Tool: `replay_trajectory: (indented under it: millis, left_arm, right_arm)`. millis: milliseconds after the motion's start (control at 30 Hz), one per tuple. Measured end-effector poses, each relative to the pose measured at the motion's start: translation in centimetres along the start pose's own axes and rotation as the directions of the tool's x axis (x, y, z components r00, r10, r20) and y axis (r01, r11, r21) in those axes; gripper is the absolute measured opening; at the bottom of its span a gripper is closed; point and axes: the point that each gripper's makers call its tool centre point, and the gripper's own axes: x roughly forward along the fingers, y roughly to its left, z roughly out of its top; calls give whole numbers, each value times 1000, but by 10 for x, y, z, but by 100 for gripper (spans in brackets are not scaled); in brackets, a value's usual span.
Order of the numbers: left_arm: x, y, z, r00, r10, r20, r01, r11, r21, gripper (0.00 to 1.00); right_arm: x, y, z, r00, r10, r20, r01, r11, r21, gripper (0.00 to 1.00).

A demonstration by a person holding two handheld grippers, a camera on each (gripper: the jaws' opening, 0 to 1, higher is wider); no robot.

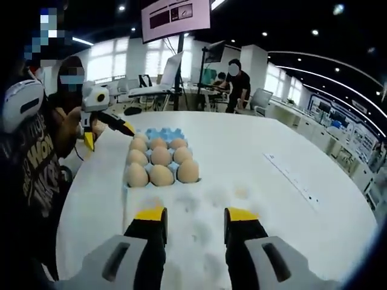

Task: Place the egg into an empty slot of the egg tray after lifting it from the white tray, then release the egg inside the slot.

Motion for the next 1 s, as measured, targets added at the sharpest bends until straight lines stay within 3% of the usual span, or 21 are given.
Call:
replay_trajectory:
  millis: [600, 1000]
  left_arm:
    - [0, 3, -1, 1000, 3, -6, -3, 1000, 0, 84]
    - [-1, 4, -1, 1000, 4, -7, -4, 1000, 0, 84]
  right_arm:
    - [-26, -11, -33, 998, -38, -51, 40, 998, 38, 37]
    - [-36, -22, -54, 997, -26, -78, 31, 997, 73, 35]
